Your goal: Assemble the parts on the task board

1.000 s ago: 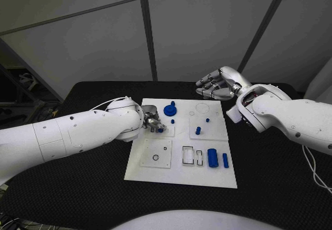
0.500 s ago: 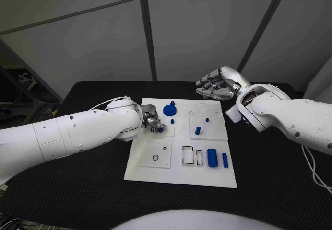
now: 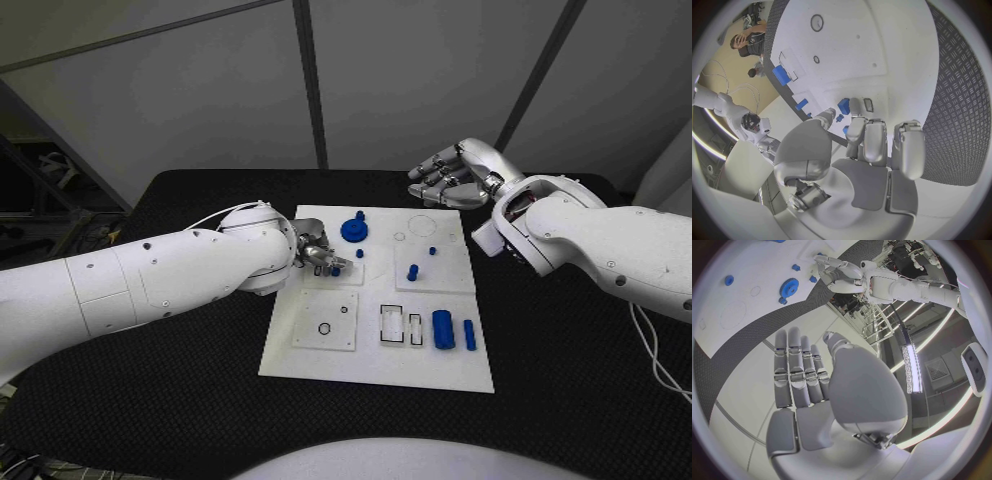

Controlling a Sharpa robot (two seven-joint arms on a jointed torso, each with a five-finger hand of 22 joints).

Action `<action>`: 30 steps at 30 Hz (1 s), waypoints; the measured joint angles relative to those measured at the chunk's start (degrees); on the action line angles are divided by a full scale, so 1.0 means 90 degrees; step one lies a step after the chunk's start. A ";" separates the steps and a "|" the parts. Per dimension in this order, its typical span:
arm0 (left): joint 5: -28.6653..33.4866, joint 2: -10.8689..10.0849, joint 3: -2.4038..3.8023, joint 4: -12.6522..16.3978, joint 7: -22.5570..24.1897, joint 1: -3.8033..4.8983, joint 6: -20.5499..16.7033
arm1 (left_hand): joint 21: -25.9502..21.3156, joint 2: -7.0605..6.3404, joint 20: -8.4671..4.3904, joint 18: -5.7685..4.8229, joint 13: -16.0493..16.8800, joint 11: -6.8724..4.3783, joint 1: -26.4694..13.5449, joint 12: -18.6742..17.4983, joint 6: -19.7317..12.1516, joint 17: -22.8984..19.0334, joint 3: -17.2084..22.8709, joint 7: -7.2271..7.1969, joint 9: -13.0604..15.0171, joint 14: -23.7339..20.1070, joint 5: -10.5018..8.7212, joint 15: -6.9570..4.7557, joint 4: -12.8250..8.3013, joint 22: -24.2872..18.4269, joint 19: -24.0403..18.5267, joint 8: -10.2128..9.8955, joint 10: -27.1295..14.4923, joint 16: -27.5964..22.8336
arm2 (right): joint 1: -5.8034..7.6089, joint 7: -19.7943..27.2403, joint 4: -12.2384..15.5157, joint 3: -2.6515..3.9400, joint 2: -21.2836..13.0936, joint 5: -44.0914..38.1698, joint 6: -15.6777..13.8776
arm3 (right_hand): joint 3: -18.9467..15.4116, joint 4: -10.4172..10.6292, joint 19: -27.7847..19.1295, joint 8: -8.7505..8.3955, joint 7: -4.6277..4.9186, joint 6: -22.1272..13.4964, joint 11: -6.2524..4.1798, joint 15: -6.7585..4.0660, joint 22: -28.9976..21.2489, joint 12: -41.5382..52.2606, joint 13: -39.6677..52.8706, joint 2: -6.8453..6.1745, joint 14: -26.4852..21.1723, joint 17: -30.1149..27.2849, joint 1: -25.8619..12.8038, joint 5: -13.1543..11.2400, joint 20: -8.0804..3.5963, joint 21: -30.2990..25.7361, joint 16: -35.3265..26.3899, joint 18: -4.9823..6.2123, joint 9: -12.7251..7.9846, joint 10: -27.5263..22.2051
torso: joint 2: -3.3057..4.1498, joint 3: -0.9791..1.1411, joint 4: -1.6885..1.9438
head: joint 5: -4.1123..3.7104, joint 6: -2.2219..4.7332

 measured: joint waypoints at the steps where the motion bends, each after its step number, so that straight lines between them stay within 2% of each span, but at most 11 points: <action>1: 0.0000 -0.0014 0.0000 0.0005 0.0000 0.0000 -0.0010 | 0.0000 0.0001 0.0000 0.0000 0.0000 0.0000 0.0001 0.0000 0.0000 0.0000 -0.0005 0.0000 0.0000 0.0000 0.0000 0.0000 0.0005 0.0000 0.0000 -0.0007 0.0000 0.0000 | 0.0000 0.0000 0.0000 0.0000 -0.0002 0.0001 0.0001 | 0.0000 0.0000 0.0000 0.0000 0.0000 0.0000 0.0004 0.0000 0.0000 0.0000 0.0000 0.0000 0.0000 0.0000 0.0000 0.0000 0.0000 0.0000 0.0000 0.0000 0.0000 -0.0003 | 0.0000 0.0000 0.0000 | 0.0000 0.0001; 4: 0.0000 -0.0048 0.0005 0.0024 0.0000 -0.0005 -0.0024 | 0.0000 0.0075 0.0000 0.0000 0.0000 0.0000 0.0075 0.0000 0.0000 0.0000 -0.0113 0.0000 0.0000 0.0000 0.0000 0.0000 0.0040 0.0000 0.0000 -0.0014 0.0000 0.0000 | 0.0000 0.0000 -0.0003 0.0000 -0.0003 0.0002 0.0004 | 0.0000 0.0000 0.0000 0.0000 0.0000 0.0000 0.0023 0.0000 -0.0007 0.0000 -0.0006 0.0000 0.0000 0.0000 0.0000 0.0000 0.0000 -0.0009 0.0000 0.0000 0.0000 -0.0023 | 0.0000 0.0000 0.0000 | 0.0000 0.0002; 6: 0.0000 -0.0070 0.0017 0.0038 0.0000 -0.0011 -0.0028 | 0.0000 0.0074 0.0000 0.0000 0.0000 0.0000 0.0074 0.0000 -0.0001 0.0000 -0.0152 0.0000 -0.0002 0.0000 0.0000 0.0000 0.0047 0.0000 0.0000 -0.0026 0.0000 0.0001 | 0.0000 0.0000 -0.0005 0.0000 -0.0004 0.0003 0.0006 | 0.0000 0.0000 0.0000 0.0000 0.0000 0.0000 0.0023 0.0000 -0.0007 0.0000 -0.0006 0.0000 0.0000 0.0000 0.0000 0.0000 0.0000 -0.0028 0.0000 0.0000 0.0000 -0.0023 | -0.0003 0.0000 0.0000 | 0.0004 0.0003; 9: 0.0000 -0.0115 0.0114 0.0064 -0.0003 -0.0033 -0.0028 | 0.0000 0.0101 0.0000 0.0000 -0.0007 0.0000 0.0102 0.0000 -0.0003 0.0000 -0.0221 0.0001 -0.0005 0.0000 0.0000 0.0000 0.0058 0.0000 0.0000 -0.0050 0.0000 0.0001 | 0.0000 0.0000 -0.0007 0.0000 -0.0004 0.0005 0.0010 | 0.0000 0.0000 0.0000 0.0000 0.0000 0.0000 0.0023 0.0014 -0.0013 0.0000 -0.0013 0.0001 -0.0014 0.0001 -0.0001 0.0000 0.0000 -0.0028 -0.0026 0.0000 0.0000 -0.0023 | -0.0004 -0.0001 0.0000 | 0.0009 0.0003; 14: 0.0045 -0.0215 0.0441 0.0146 -0.0006 -0.0034 -0.0017 | -0.0063 0.0124 0.0000 0.0000 -0.0151 0.0044 0.0298 -0.0132 -0.0055 0.0000 -0.0460 0.0053 -0.0005 0.0000 0.0000 0.0000 0.0082 0.0000 0.0000 -0.0086 -0.0112 -0.0030 | 0.0000 0.0002 -0.0025 -0.0001 -0.0004 0.0008 0.0016 | 0.0000 0.0000 0.0000 0.0000 0.0000 0.0000 0.0023 0.0022 -0.0015 0.0000 -0.0014 0.0035 -0.0022 -0.0005 -0.0035 0.0000 0.0000 -0.0027 -0.0028 0.0000 0.0000 -0.0023 | -0.0005 -0.0003 0.0000 | 0.0012 0.0013; 15: 0.0065 -0.0255 0.0531 0.0167 -0.0006 -0.0029 -0.0006 | -0.0074 0.0088 0.0000 0.0000 -0.0176 0.0046 0.0345 -0.0153 -0.0077 0.0000 -0.0519 0.0075 -0.0016 0.0000 0.0000 0.0000 0.0089 0.0000 0.0000 -0.0117 -0.0114 -0.0030 | 0.0000 0.0003 -0.0034 -0.0001 -0.0004 0.0009 0.0017 | 0.0000 0.0000 0.0000 0.0000 0.0000 0.0000 0.0023 0.0022 -0.0015 0.0000 -0.0014 0.0035 -0.0022 -0.0005 -0.0035 0.0000 0.0000 -0.0027 -0.0028 0.0000 0.0000 -0.0023 | -0.0007 -0.0003 0.0000 | 0.0012 0.0013; 18: 0.0113 -0.0332 0.0674 0.0169 -0.0006 0.0040 0.0048 | -0.0189 0.0108 0.0036 0.0000 -0.0312 0.0110 0.0447 -0.0293 -0.0246 0.0000 -0.0670 0.0129 -0.0094 0.0000 0.0000 0.0000 0.0118 0.0000 -0.0083 -0.0262 -0.0246 -0.0055 | 0.0000 0.0003 -0.0056 -0.0001 0.0000 0.0012 0.0019 | 0.0000 0.0000 -0.0015 0.0000 0.0000 0.0000 0.0023 0.0022 -0.0015 0.0000 -0.0014 0.0035 -0.0022 -0.0004 -0.0035 0.0000 0.0015 -0.0027 -0.0028 0.0000 0.0000 -0.0023 | -0.0007 0.0000 0.0000 | 0.0021 0.0018; 20: 0.0139 -0.0344 0.0722 0.0125 -0.0007 0.0110 0.0103 | -0.0252 0.0146 0.0086 0.0001 -0.0398 0.0172 0.0567 -0.0374 -0.0301 0.0000 -0.0801 0.0184 -0.0166 0.0008 0.0000 0.0061 0.0146 0.0000 -0.0134 -0.0370 -0.0309 -0.0102 | 0.0000 0.0003 -0.0068 -0.0001 0.0005 0.0014 0.0020 | 0.0000 0.0000 -0.0024 0.0000 0.0000 0.0000 0.0023 0.0022 -0.0015 0.0000 -0.0014 0.0035 -0.0022 -0.0004 -0.0035 0.0000 0.0023 -0.0027 -0.0028 0.0000 0.0000 -0.0022 | -0.0007 0.0003 0.0000 | 0.0030 0.0019; 24: 0.0182 -0.0309 0.0787 -0.0105 -0.0007 0.0301 0.0277 | -0.0321 0.0190 0.0136 0.0001 -0.0512 0.0217 0.0762 -0.0450 -0.0346 0.0000 -0.0987 0.0229 -0.0300 0.0020 0.0000 0.0096 0.0190 0.0000 -0.0185 -0.0554 -0.0398 -0.0165 | -0.0001 0.0003 -0.0084 -0.0001 0.0018 0.0017 0.0023 | 0.0000 0.0000 -0.0023 0.0000 0.0000 0.0000 0.0023 0.0022 -0.0015 0.0000 -0.0014 0.0035 -0.0022 -0.0004 -0.0035 0.0000 0.0024 -0.0027 -0.0028 0.0000 0.0000 -0.0022 | -0.0004 0.0004 -0.0002 | 0.0043 0.0031; 26: 0.0198 -0.0239 0.0800 -0.0304 -0.0007 0.0378 0.0391 | -0.0354 0.0207 0.0159 0.0001 -0.0545 0.0249 0.0829 -0.0489 -0.0368 0.0000 -0.1065 0.0252 -0.0348 0.0000 0.0000 0.0116 0.0185 0.0000 -0.0208 -0.0614 -0.0434 -0.0165 | -0.0001 0.0003 -0.0092 -0.0001 0.0025 0.0018 0.0025 | 0.0000 0.0000 -0.0023 0.0000 0.0000 0.0000 0.0023 0.0022 -0.0014 0.0000 -0.0014 0.0035 -0.0022 -0.0004 -0.0035 0.0000 0.0023 -0.0027 -0.0028 0.0000 0.0000 -0.0022 | 0.0000 0.0004 -0.0004 | 0.0043 0.0038; 30: 0.0217 -0.0022 0.0809 -0.0757 -0.0007 0.0458 0.0619 | -0.0370 0.0259 0.0159 0.0002 -0.0596 0.0251 0.0931 -0.0540 -0.0368 0.0000 -0.1148 0.0251 -0.0412 0.0000 0.0000 0.0116 0.0182 0.0000 -0.0207 -0.0681 -0.0476 -0.0196 | -0.0001 0.0003 -0.0105 -0.0002 0.0035 0.0021 0.0030 | 0.0000 0.0000 -0.0023 0.0000 0.0000 0.0000 0.0023 0.0022 -0.0023 0.0000 -0.0022 0.0035 -0.0022 -0.0004 -0.0035 0.0000 0.0023 -0.0027 -0.0028 0.0000 0.0000 -0.0022 | 0.0003 0.0005 -0.0005 | 0.0043 0.0049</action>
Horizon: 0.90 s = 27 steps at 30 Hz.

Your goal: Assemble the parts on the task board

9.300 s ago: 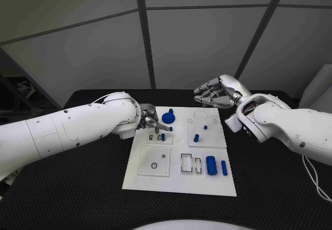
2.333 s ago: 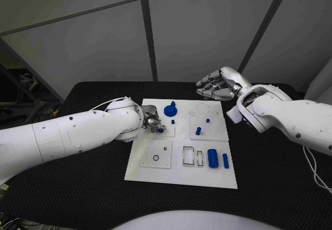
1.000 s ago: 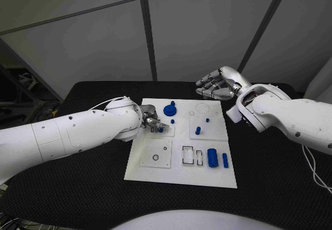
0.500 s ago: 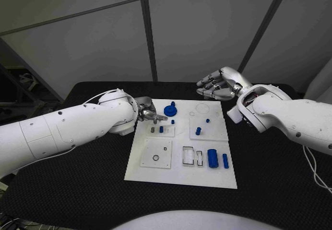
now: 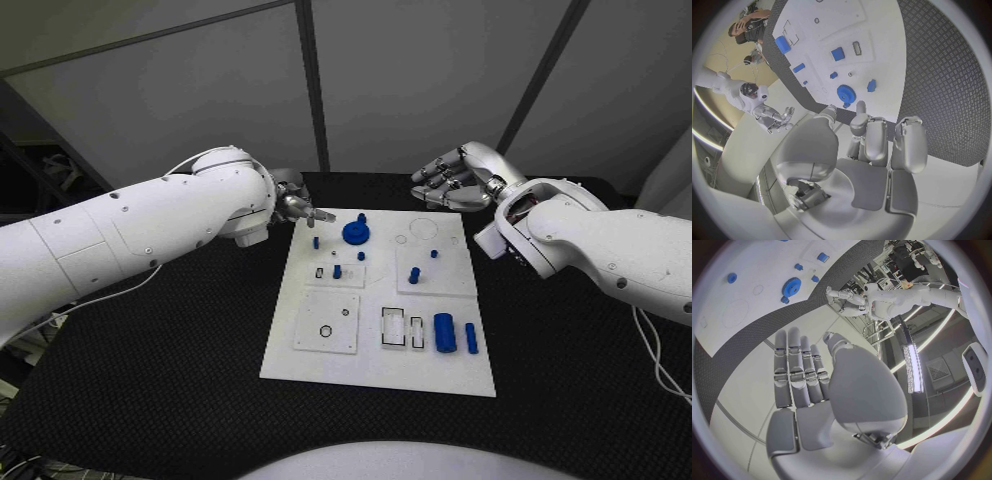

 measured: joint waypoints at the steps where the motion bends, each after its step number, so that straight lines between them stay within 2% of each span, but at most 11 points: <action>1: 0.0002 0.0060 0.0001 -0.0115 0.0000 0.0012 0.0050 | 0.0000 -0.0036 0.0014 0.0001 -0.0020 0.0013 0.0033 -0.0002 -0.0014 0.0000 -0.0019 0.0014 -0.0018 0.0010 0.0000 0.0010 0.0019 0.0000 -0.0013 -0.0033 -0.0013 0.0000 | 0.0000 0.0000 -0.0002 0.0000 0.0003 0.0000 0.0001 | 0.0000 0.0000 0.0000 0.0000 0.0000 0.0000 0.0000 0.0000 0.0000 0.0000 0.0000 0.0000 0.0000 0.0000 0.0000 0.0000 0.0000 0.0000 0.0000 -0.0001 0.0000 0.0000 | 0.0000 0.0000 -0.0001 | 0.0001 0.0002; 7: 0.0001 0.0410 0.0001 -0.0767 0.0000 0.0041 0.0304 | 0.0000 0.0040 0.0023 0.0000 -0.0060 0.0011 0.0107 -0.0033 -0.0023 0.0000 -0.0104 0.0023 -0.0086 0.0000 0.0000 0.0045 0.0016 0.0000 -0.0023 -0.0115 -0.0058 0.0000 | 0.0000 -0.0002 -0.0012 0.0000 0.0022 0.0003 0.0013 | 0.0000 0.0000 0.0000 0.0000 0.0000 0.0000 0.0000 0.0000 0.0000 0.0000 0.0000 0.0000 0.0000 0.0000 0.0000 0.0000 0.0000 -0.0024 0.0000 0.0000 0.0000 0.0000 | 0.0008 -0.0001 -0.0004 | 0.0010 0.0012; 12: -0.0013 0.0627 -0.0045 -0.1155 0.0001 0.0054 0.0497 | 0.0000 0.0040 0.0023 0.0000 -0.0060 0.0011 0.0173 -0.0033 -0.0023 0.0000 -0.0140 0.0023 -0.0111 0.0000 0.0000 0.0046 0.0015 0.0000 -0.0023 -0.0140 -0.0058 0.0000 | 0.0000 -0.0002 -0.0016 0.0000 0.0033 0.0005 0.0021 | 0.0000 0.0000 0.0000 0.0000 0.0000 0.0000 0.0000 0.0000 0.0001 0.0000 0.0000 0.0000 0.0000 0.0001 0.0000 0.0000 0.0000 -0.0024 0.0000 0.0000 0.0000 0.0000 | 0.0009 -0.0001 -0.0005 | 0.0019 0.0005; 20: -0.0029 0.0848 -0.0173 -0.1496 0.0002 0.0051 0.0820 | 0.0000 0.0068 0.0023 0.0001 -0.0059 0.0011 0.0252 -0.0033 0.0001 0.0000 -0.0182 0.0047 -0.0141 0.0000 0.0000 0.0045 0.0006 0.0000 -0.0023 -0.0166 -0.0058 -0.0023 | 0.0000 -0.0004 -0.0021 0.0000 0.0055 0.0006 0.0031 | 0.0000 0.0000 0.0000 0.0000 0.0000 0.0000 0.0000 0.0000 -0.0008 0.0000 -0.0008 0.0000 0.0000 -0.0005 0.0001 0.0009 0.0000 -0.0024 -0.0011 0.0000 0.0000 0.0000 | 0.0007 -0.0002 -0.0002 | 0.0024 -0.0026; 27: -0.0039 0.0927 -0.0215 -0.1639 0.0002 0.0017 0.0996 | 0.0000 0.0092 0.0023 0.0000 -0.0059 0.0011 0.0276 -0.0033 0.0023 0.0000 -0.0191 0.0069 -0.0156 0.0000 0.0000 0.0045 -0.0003 0.0000 -0.0023 -0.0180 -0.0058 -0.0023 | 0.0000 -0.0004 -0.0021 0.0000 0.0061 0.0006 0.0039 | 0.0000 0.0000 0.0000 0.0000 0.0000 0.0000 0.0000 0.0000 -0.0014 0.0000 -0.0014 0.0000 0.0000 -0.0005 0.0001 0.0023 0.0000 -0.0024 -0.0030 -0.0001 0.0000 0.0000 | 0.0002 -0.0002 0.0000 | 0.0021 -0.0049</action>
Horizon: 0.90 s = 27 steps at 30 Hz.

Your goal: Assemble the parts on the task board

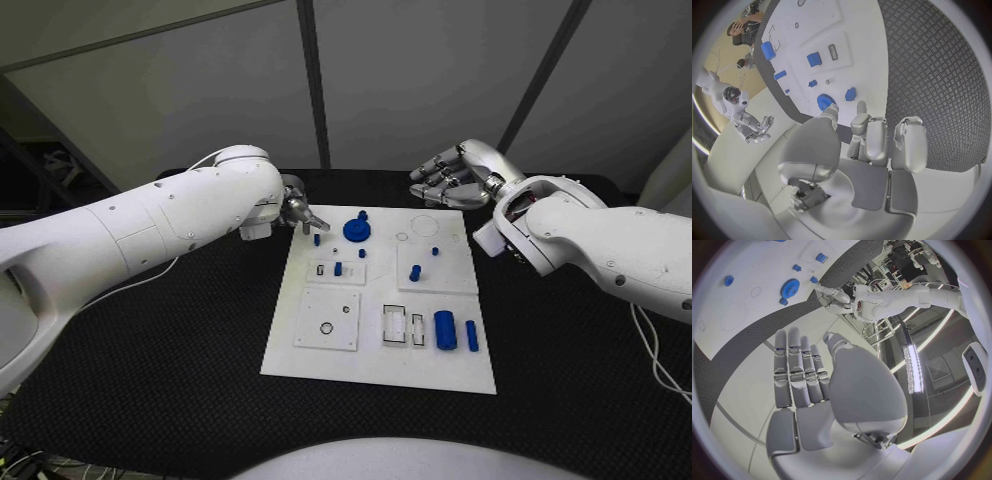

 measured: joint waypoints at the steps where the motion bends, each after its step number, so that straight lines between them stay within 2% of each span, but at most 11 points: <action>1: -0.0001 0.0007 -0.0002 -0.0011 0.0000 -0.0001 0.0019 | 0.0000 0.0033 0.0000 0.0000 0.0000 0.0000 0.0033 0.0000 0.0001 0.0000 -0.0008 -0.0001 -0.0003 0.0000 0.0000 0.0000 -0.0008 0.0000 0.0000 -0.0010 0.0000 0.0000 | 0.0000 0.0000 -0.0001 0.0000 0.0002 0.0000 0.0001 | 0.0000 0.0000 0.0000 0.0000 0.0000 0.0000 0.0000 0.0000 0.0000 0.0000 0.0000 0.0000 0.0000 0.0000 0.0000 0.0000 0.0000 0.0000 0.0000 0.0000 0.0000 0.0000 | 0.0000 0.0001 0.0000 | -0.0007 -0.0003; 7: -0.0007 0.0073 -0.0006 -0.0076 0.0000 -0.0017 0.0110 | 0.0000 0.0046 0.0000 0.0000 0.0005 0.0000 0.0097 0.0000 0.0048 0.0000 -0.0044 -0.0002 -0.0019 0.0000 0.0000 0.0000 -0.0008 0.0000 0.0000 -0.0010 0.0000 0.0000 | 0.0000 0.0000 -0.0009 0.0000 0.0023 0.0001 0.0004 | 0.0000 0.0000 0.0000 0.0000 0.0000 0.0000 0.0000 0.0000 0.0000 0.0000 0.0000 0.0000 0.0000 0.0000 0.0000 0.0000 0.0000 0.0000 0.0000 0.0000 0.0000 0.0000 | -0.0001 0.0002 0.0000 | -0.0016 -0.0013; 10: -0.0009 0.0098 -0.0007 -0.0104 0.0000 -0.0029 0.0142 | 0.0000 0.0115 0.0000 0.0000 0.0005 0.0000 0.0165 0.0000 0.0071 0.0000 -0.0050 -0.0025 -0.0032 0.0000 0.0000 0.0000 -0.0014 0.0000 0.0000 -0.0036 0.0000 0.0000 | 0.0000 0.0000 -0.0014 0.0000 0.0027 0.0001 0.0005 | 0.0000 0.0000 0.0000 0.0000 0.0000 0.0000 0.0000 0.0000 0.0000 0.0000 0.0001 0.0000 0.0000 0.0000 0.0000 0.0000 0.0000 -0.0024 0.0000 0.0000 0.0000 0.0000 | -0.0001 0.0002 0.0001 | -0.0018 -0.0021; 14: -0.0011 0.0120 -0.0009 -0.0137 0.0000 -0.0047 0.0179 | 0.0000 0.0082 0.0000 0.0000 0.0004 0.0000 0.0200 0.0000 0.0071 0.0000 -0.0061 -0.0025 -0.0042 0.0000 0.0000 0.0000 -0.0025 0.0000 0.0000 -0.0037 0.0000 0.0000 | 0.0000 0.0000 -0.0018 0.0000 0.0034 0.0002 0.0007 | 0.0000 0.0000 0.0000 0.0000 0.0000 0.0000 0.0000 0.0000 0.0000 0.0000 0.0001 0.0000 0.0000 0.0001 0.0000 -0.0001 0.0000 -0.0027 0.0000 0.0000 0.0000 0.0000 | -0.0002 0.0002 0.0005 | -0.0018 -0.0032; 27: -0.0017 0.0150 -0.0009 -0.0187 0.0000 -0.0068 0.0209 | 0.0000 0.0275 0.0000 0.0000 0.0004 0.0000 0.0443 0.0000 0.0161 0.0000 -0.0110 -0.0024 -0.0091 0.0000 0.0000 0.0000 -0.0075 0.0000 0.0000 -0.0094 0.0000 0.0001 | 0.0000 0.0001 -0.0024 0.0000 0.0042 0.0003 0.0014 | 0.0000 0.0000 0.0000 0.0000 0.0000 0.0000 0.0000 0.0000 0.0001 0.0000 -0.0004 0.0000 0.0000 0.0001 0.0000 -0.0001 0.0000 -0.0026 0.0000 0.0000 0.0000 0.0000 | -0.0007 0.0005 0.0005 | -0.0017 -0.0056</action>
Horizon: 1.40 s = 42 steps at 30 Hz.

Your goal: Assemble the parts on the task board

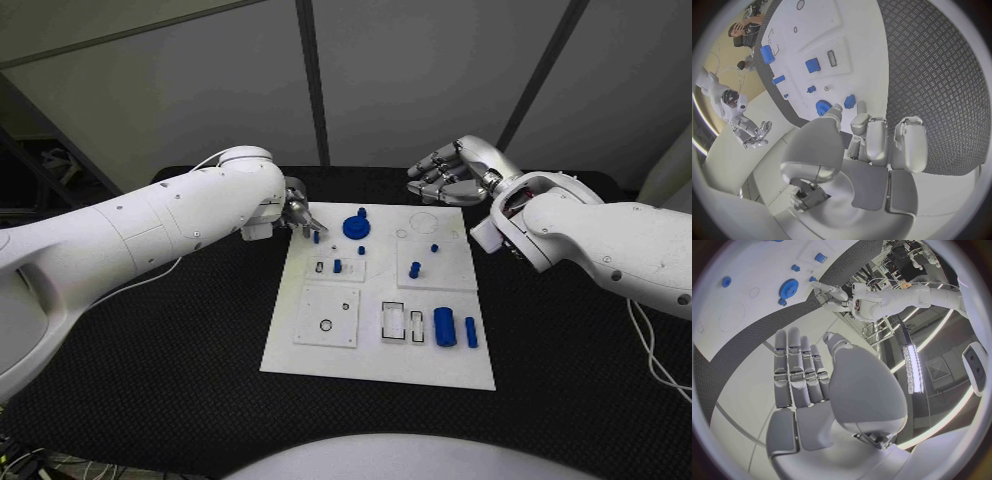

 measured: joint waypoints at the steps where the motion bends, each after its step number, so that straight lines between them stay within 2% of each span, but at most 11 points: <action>1: 0.0000 0.0000 0.0000 0.0000 0.0000 -0.0001 0.0000 | 0.0000 0.0039 0.0000 0.0000 0.0000 0.0000 0.0039 0.0000 0.0004 0.0000 -0.0003 -0.0004 -0.0007 0.0000 0.0000 0.0000 -0.0003 0.0000 0.0000 0.0000 0.0000 0.0000 | 0.0000 0.0000 0.0000 0.0000 0.0000 0.0000 0.0000 | 0.0000 0.0000 0.0000 0.0000 0.0000 0.0000 0.0000 0.0000 0.0000 0.0000 0.0000 0.0000 0.0000 0.0000 0.0000 0.0000 0.0000 0.0000 0.0000 -0.0001 0.0000 0.0000 | -0.0001 0.0000 0.0000 | 0.0000 0.0000; 9: 0.0030 0.0002 0.0001 -0.0002 0.0008 -0.0005 -0.0004 | 0.0000 0.0203 0.0000 0.0000 -0.0002 0.0000 0.0420 0.0000 0.0037 0.0000 0.0061 -0.0037 -0.0046 0.0000 0.0000 0.0000 -0.0156 0.0000 0.0000 -0.0040 0.0000 0.0001 | 0.0000 0.0000 -0.0006 0.0000 0.0015 0.0000 0.0004 | 0.0000 0.0000 0.0000 0.0000 0.0000 0.0000 0.0000 0.0000 0.0000 0.0000 0.0000 0.0000 0.0000 0.0000 0.0000 0.0000 0.0000 0.0000 0.0000 0.0000 0.0000 0.0000 | -0.0002 -0.0002 0.0001 | -0.0007 -0.0009; 13: 0.0084 0.0003 0.0002 0.0004 0.0016 -0.0006 -0.0002 | 0.0000 0.0328 0.0000 0.0000 -0.0016 0.0000 0.0683 0.0000 0.0046 0.0000 0.0162 -0.0046 -0.0067 0.0000 -0.0232 0.0000 -0.0292 0.0000 0.0000 -0.0075 0.0000 0.0001 | 0.0000 0.0001 -0.0009 0.0000 0.0017 0.0001 0.0007 | 0.0000 0.0000 0.0000 0.0000 0.0000 0.0000 0.0000 0.0000 0.0001 0.0000 0.0001 0.0000 0.0000 0.0000 0.0000 0.0000 0.0000 0.0000 0.0000 0.0000 0.0000 0.0000 | -0.0002 -0.0003 0.0001 | -0.0009 -0.0019; 20: 0.0175 0.0003 0.0005 0.0010 0.0033 -0.0006 0.0006 | 0.0000 0.0522 -0.0025 0.0000 -0.0063 -0.0023 0.0991 0.0000 0.0046 0.0000 0.0366 -0.0046 -0.0104 0.0000 -0.0274 0.0000 -0.0495 0.0000 0.0025 -0.0138 -0.0023 0.0001 | 0.0000 0.0002 -0.0010 0.0000 0.0018 0.0002 0.0010 | 0.0000 0.0000 0.0000 0.0000 0.0000 0.0000 0.0000 0.0000 -0.0005 0.0000 0.0000 0.0000 0.0000 0.0000 0.0000 0.0000 0.0000 0.0001 0.0000 0.0000 0.0000 0.0000 | -0.0002 -0.0003 0.0001 | -0.0002 -0.0027; 27: 0.0270 -0.0014 0.0009 0.0018 0.0051 -0.0005 0.0007 | 0.0000 0.0619 -0.0025 0.0000 -0.0124 -0.0037 0.1344 -0.0073 0.0041 0.0000 0.0906 -0.0041 -0.0165 0.0000 -0.0325 0.0001 -0.0866 0.0000 0.0025 -0.0247 -0.0054 0.0001 | 0.0000 0.0002 -0.0010 0.0000 0.0018 0.0003 0.0013 | 0.0000 0.0000 0.0000 0.0000 0.0000 0.0000 0.0000 0.0000 -0.0012 0.0000 -0.0009 0.0000 0.0000 0.0001 0.0000 0.0030 0.0000 0.0001 0.0000 0.0000 0.0000 0.0000 | -0.0005 -0.0003 0.0002 | 0.0009 -0.0040; 32: 0.0352 -0.0080 0.0004 0.0083 0.0054 -0.0011 -0.0008 | 0.0000 0.0600 -0.0025 0.0000 -0.0145 -0.0032 0.1389 -0.0098 0.0009 0.0000 0.1249 -0.0009 -0.0127 -0.0001 -0.0316 0.0001 -0.0691 0.0000 0.0025 -0.0253 -0.0059 0.0001 | 0.0000 0.0002 -0.0015 0.0000 0.0018 0.0003 0.0014 | 0.0000 0.0000 0.0000 0.0000 0.0000 0.0000 0.0000 0.0000 -0.0011 0.0000 -0.0009 0.0000 0.0000 -0.0005 0.0000 0.0030 0.0000 0.0001 0.0000 0.0000 0.0000 0.0000 | -0.0005 -0.0004 0.0004 | 0.0015 -0.0045; 39: 0.0464 -0.0331 0.0001 0.0420 0.0052 -0.0027 -0.0125 | 0.0000 0.0110 -0.0048 0.0001 -0.0173 -0.0091 0.0898 -0.0098 0.0036 0.0000 0.2222 -0.0036 0.0121 0.0000 -0.0316 0.0001 -0.0733 0.0000 0.0048 0.0012 0.0005 0.0074 | 0.0000 0.0005 -0.0025 0.0000 0.0013 0.0016 0.0015 | 0.0000 0.0000 0.0000 0.0000 0.0000 0.0000 0.0000 0.0000 -0.0011 0.0000 -0.0016 0.0000 0.0000 -0.0004 0.0000 0.0030 0.0000 -0.0022 0.0000 0.0000 0.0000 0.0000 | -0.0009 -0.0004 0.0007 | 0.0030 -0.0048; 42: 0.0526 -0.0498 0.0004 0.0663 0.0048 -0.0027 -0.0209 | 0.0000 -0.0030 -0.0047 0.0001 -0.0191 -0.0083 0.0754 -0.0098 0.0036 0.0000 0.2559 -0.0036 0.0193 0.0000 -0.0316 0.0001 -0.0801 0.0000 0.0048 0.0077 0.0014 0.0076 | 0.0000 0.0006 -0.0031 0.0000 0.0004 0.0022 0.0015 | 0.0000 0.0000 0.0000 0.0000 0.0000 0.0000 0.0000 0.0000 -0.0012 0.0000 -0.0016 0.0000 0.0000 -0.0004 0.0000 0.0030 0.0000 -0.0022 0.0000 0.0000 0.0000 0.0000 | -0.0009 -0.0003 0.0008 | 0.0031 -0.0049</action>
